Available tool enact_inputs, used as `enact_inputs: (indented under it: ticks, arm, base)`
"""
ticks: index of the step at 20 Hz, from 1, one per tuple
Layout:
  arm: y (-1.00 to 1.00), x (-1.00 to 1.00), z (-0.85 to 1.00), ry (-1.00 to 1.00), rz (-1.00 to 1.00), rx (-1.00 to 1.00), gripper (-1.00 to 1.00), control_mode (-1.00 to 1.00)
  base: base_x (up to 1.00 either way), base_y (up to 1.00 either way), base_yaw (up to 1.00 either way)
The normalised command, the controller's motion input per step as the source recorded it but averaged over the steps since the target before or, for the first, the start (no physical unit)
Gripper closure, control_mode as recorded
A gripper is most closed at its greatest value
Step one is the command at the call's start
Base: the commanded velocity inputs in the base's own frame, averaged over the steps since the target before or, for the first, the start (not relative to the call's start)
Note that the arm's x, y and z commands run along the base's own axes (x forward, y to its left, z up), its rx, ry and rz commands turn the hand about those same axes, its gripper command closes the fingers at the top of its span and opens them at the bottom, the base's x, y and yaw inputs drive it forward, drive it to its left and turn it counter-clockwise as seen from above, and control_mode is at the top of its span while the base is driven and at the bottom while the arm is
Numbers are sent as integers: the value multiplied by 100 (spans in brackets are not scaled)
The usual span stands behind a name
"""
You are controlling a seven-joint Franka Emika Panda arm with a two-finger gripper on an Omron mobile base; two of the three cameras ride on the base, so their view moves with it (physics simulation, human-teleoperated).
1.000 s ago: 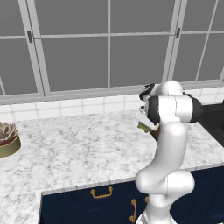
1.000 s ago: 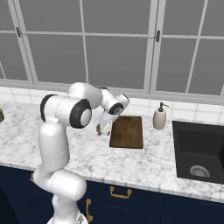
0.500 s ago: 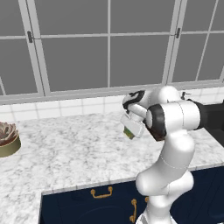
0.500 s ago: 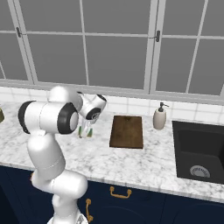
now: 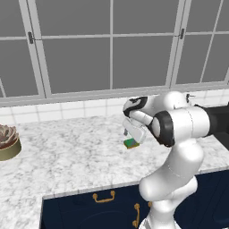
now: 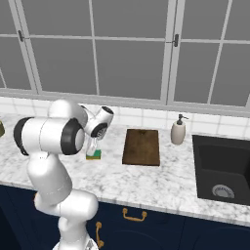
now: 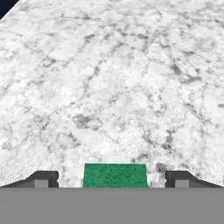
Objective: Pick up the sponge from the counter and clean the cutting board by briefly scrubbing or pressing down on the cutting board. Once finished, release the sponge.
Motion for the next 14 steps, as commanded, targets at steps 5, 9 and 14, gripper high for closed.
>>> enact_inputs:
  ticks: [5,9,14]
  arm:
    - [-18,-55,56,-4,5,0,-100,-100]
    - [-32,-71,78,0,1,3,-100,-100]
    - [-10,-80,69,-7,-10,0,-100,-100]
  base:
    - [0,0,0]
    - [0,0,0]
    - [0,0,0]
